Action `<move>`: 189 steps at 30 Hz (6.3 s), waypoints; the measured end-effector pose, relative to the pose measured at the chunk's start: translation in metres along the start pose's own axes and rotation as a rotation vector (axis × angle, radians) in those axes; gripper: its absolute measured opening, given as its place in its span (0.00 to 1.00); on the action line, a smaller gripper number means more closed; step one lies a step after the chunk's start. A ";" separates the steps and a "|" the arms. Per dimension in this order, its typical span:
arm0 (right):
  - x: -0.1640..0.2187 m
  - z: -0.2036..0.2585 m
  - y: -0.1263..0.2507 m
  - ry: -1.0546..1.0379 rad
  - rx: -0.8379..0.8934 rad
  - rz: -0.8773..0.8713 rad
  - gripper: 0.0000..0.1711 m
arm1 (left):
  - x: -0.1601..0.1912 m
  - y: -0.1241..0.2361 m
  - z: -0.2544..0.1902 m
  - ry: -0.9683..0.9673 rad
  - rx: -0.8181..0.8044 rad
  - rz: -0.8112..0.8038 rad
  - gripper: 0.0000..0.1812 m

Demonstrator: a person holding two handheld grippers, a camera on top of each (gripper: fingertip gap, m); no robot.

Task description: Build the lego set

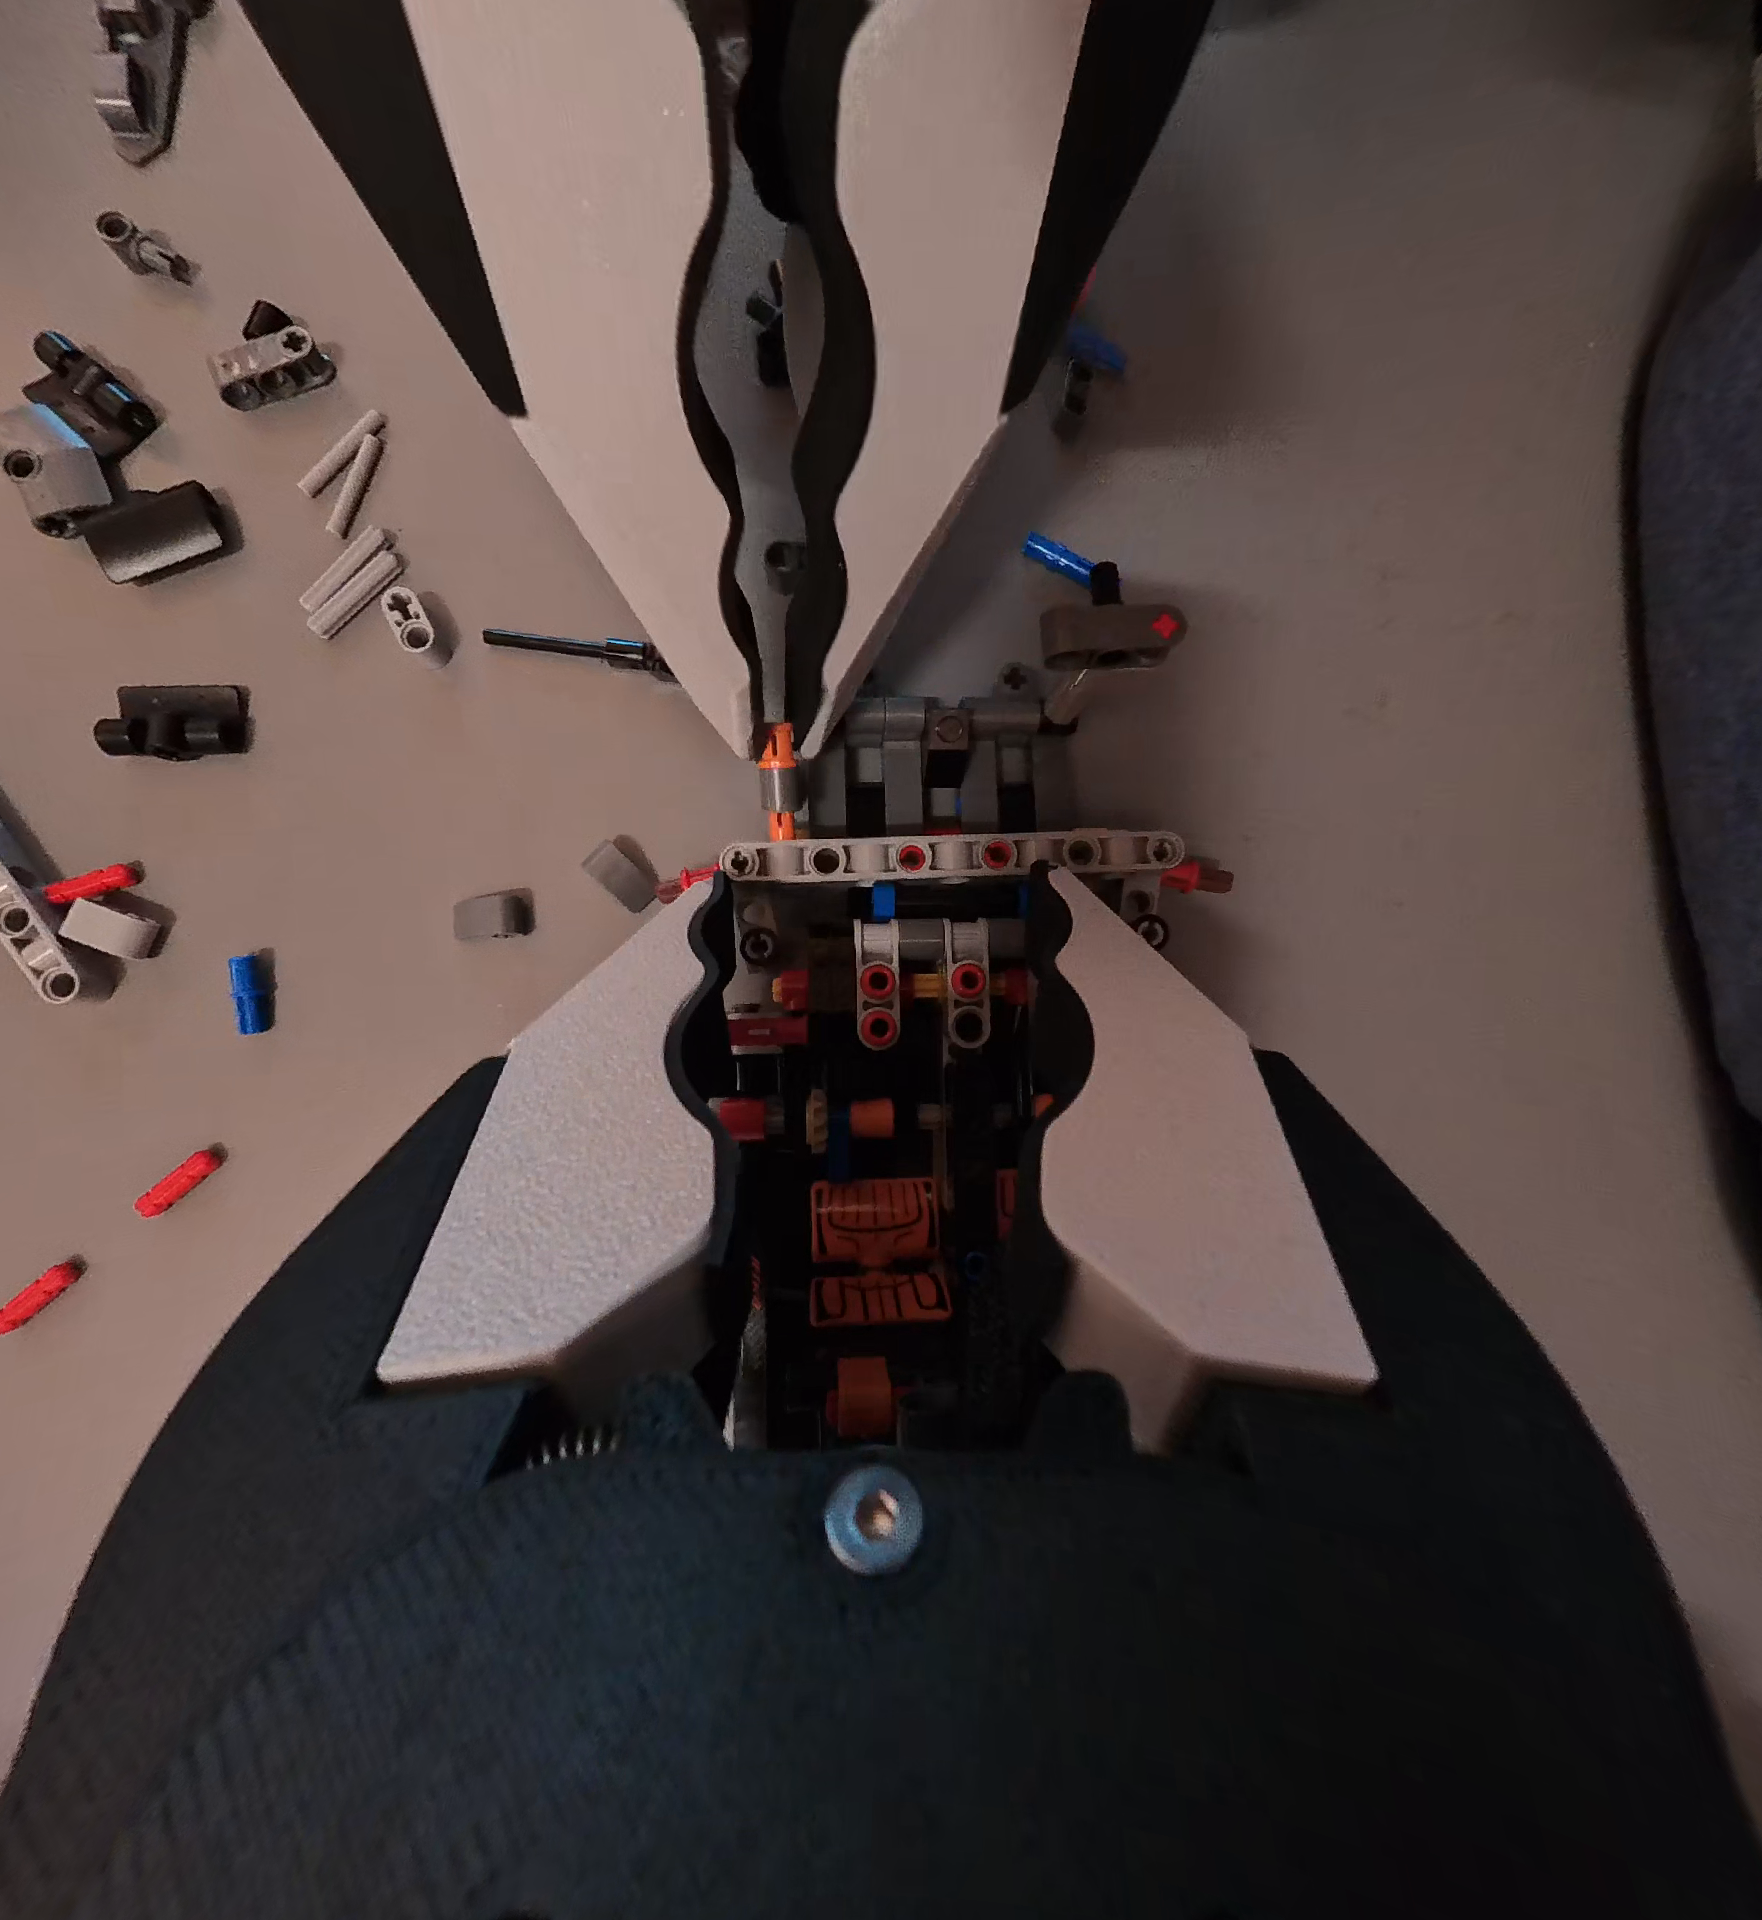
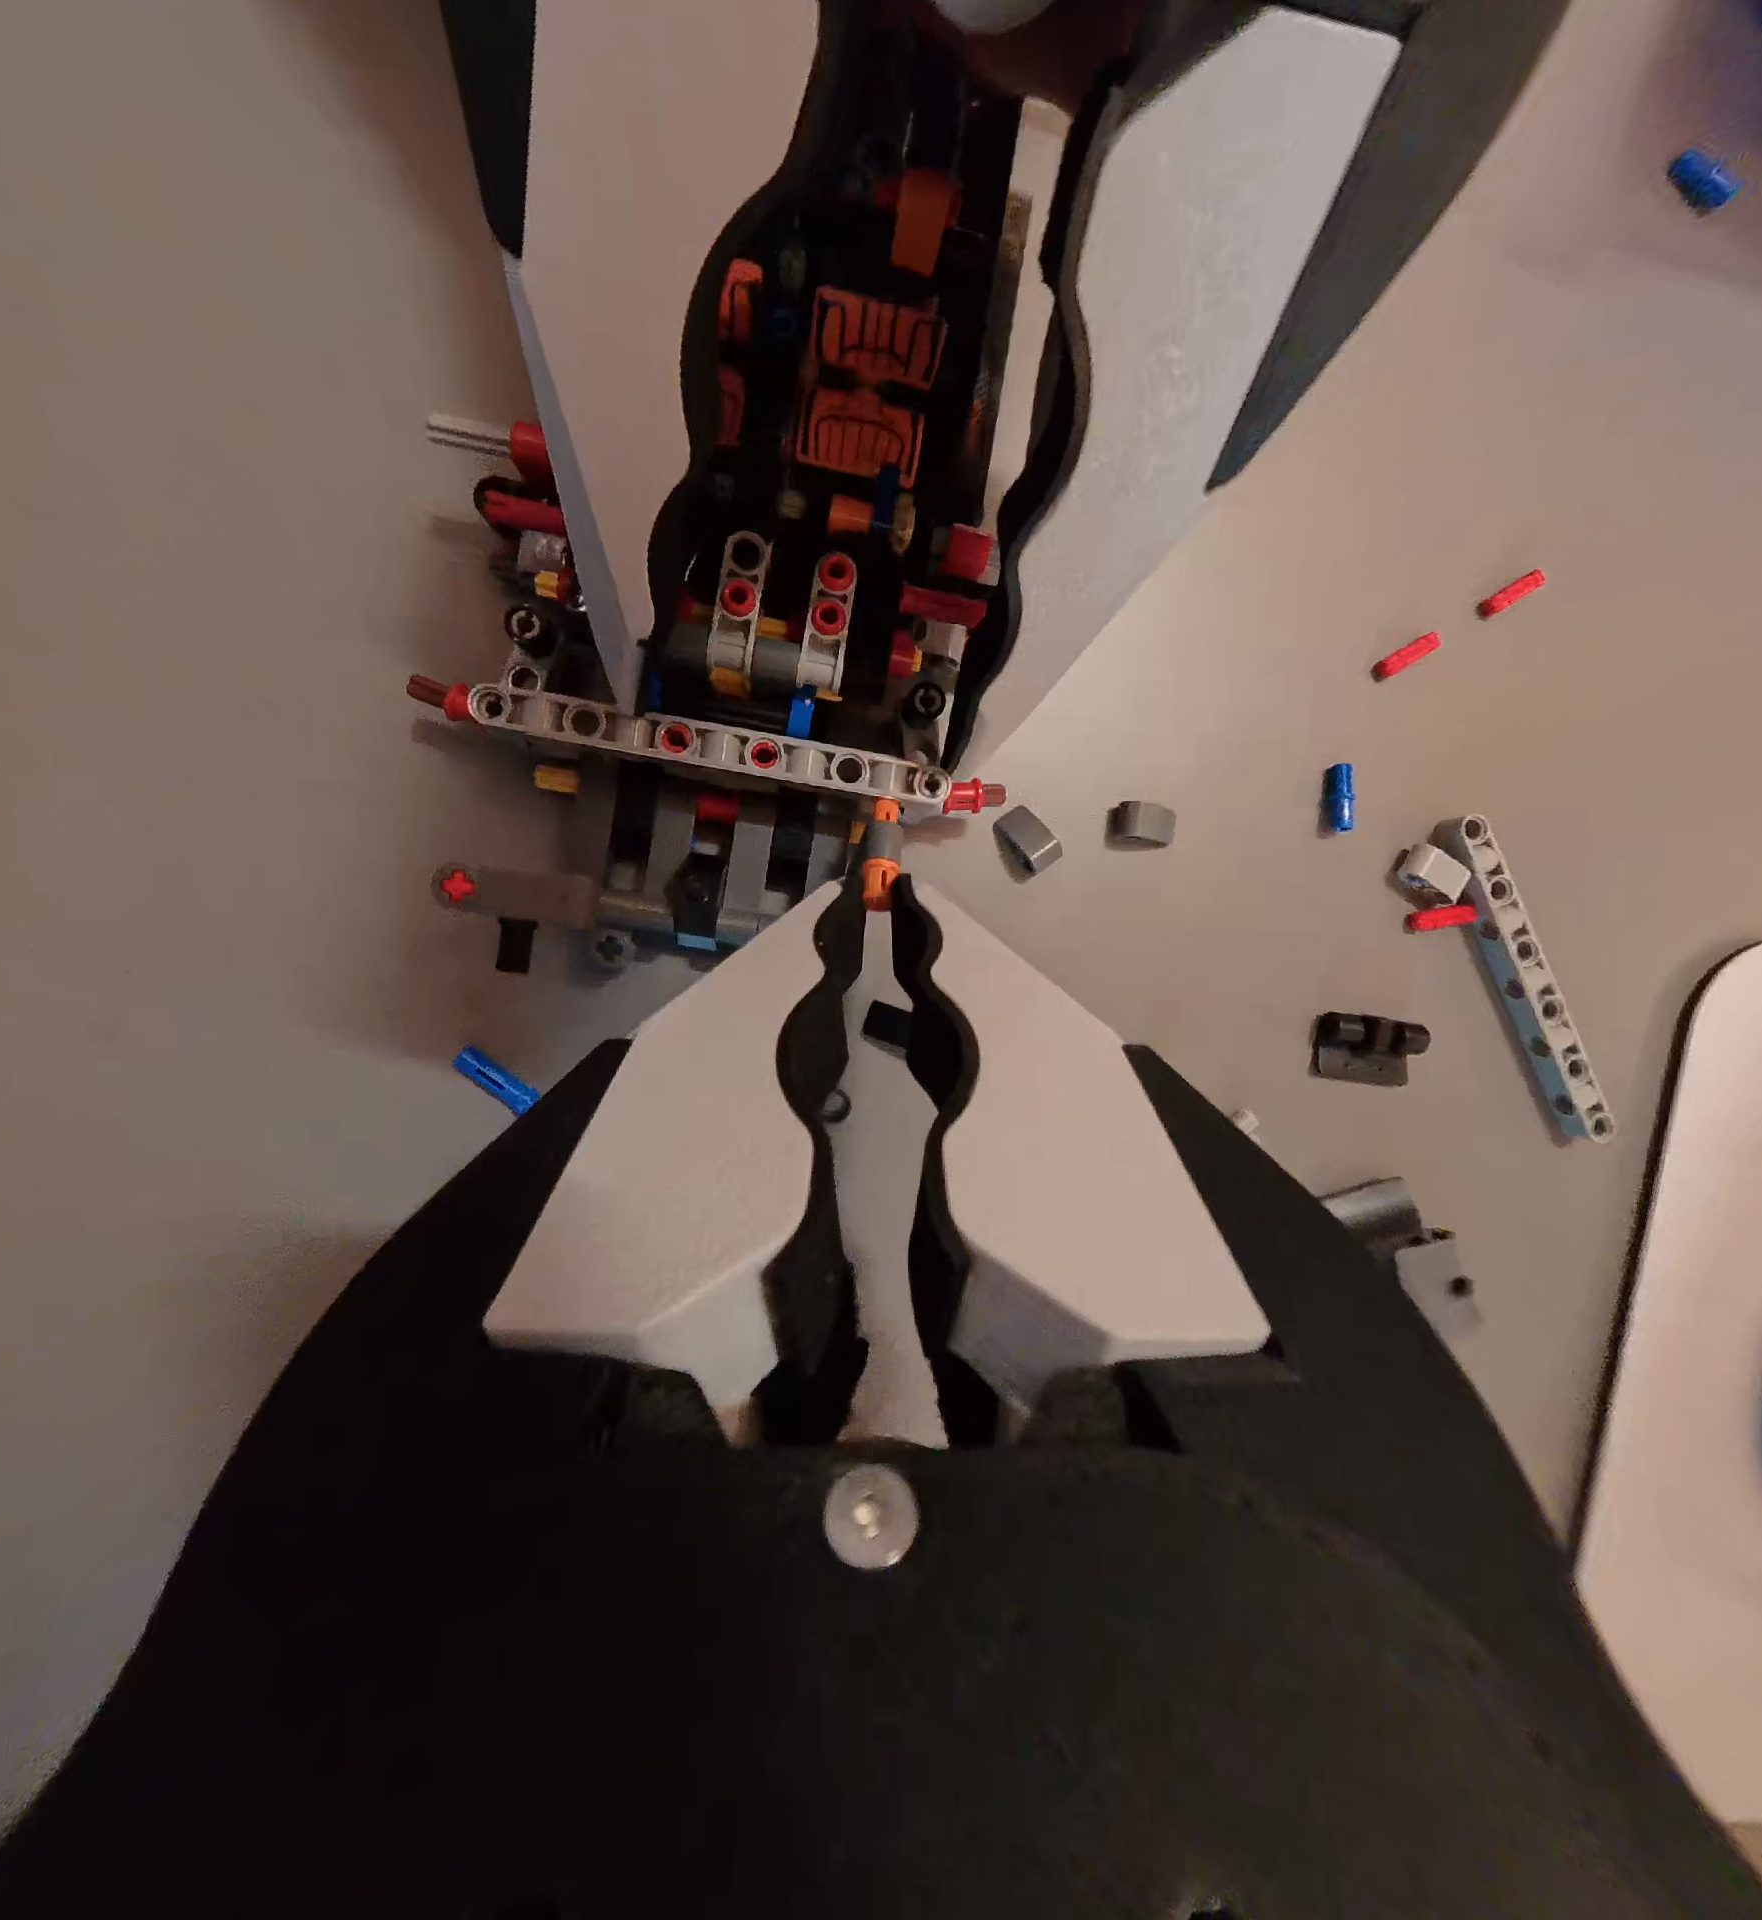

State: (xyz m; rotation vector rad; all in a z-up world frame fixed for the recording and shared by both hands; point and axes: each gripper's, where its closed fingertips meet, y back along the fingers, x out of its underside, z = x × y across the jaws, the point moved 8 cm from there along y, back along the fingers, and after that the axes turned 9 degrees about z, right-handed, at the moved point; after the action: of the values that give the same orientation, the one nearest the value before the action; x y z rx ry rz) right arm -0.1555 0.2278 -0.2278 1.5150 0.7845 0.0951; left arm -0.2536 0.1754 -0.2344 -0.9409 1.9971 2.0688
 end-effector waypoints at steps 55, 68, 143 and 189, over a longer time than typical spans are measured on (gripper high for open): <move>0.002 -0.003 -0.017 0.091 -0.036 -0.160 0.01 | 0.012 0.004 -0.007 0.055 -0.030 -0.028 0.29; 0.001 0.000 -0.018 0.055 -0.026 -0.179 0.02 | 0.013 0.005 -0.009 0.049 -0.040 -0.030 0.27; -0.012 0.017 -0.023 0.025 0.066 -0.185 0.03 | 0.016 0.009 -0.041 0.236 -0.143 0.036 0.39; -0.017 0.008 -0.031 0.108 0.071 -0.204 0.03 | 0.023 -0.005 -0.041 0.263 -0.169 0.105 0.39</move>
State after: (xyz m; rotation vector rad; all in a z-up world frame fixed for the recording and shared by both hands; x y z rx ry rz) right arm -0.1770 0.2094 -0.2497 1.4971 1.0338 -0.0027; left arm -0.2550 0.1306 -0.2479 -1.2217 2.0577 2.3062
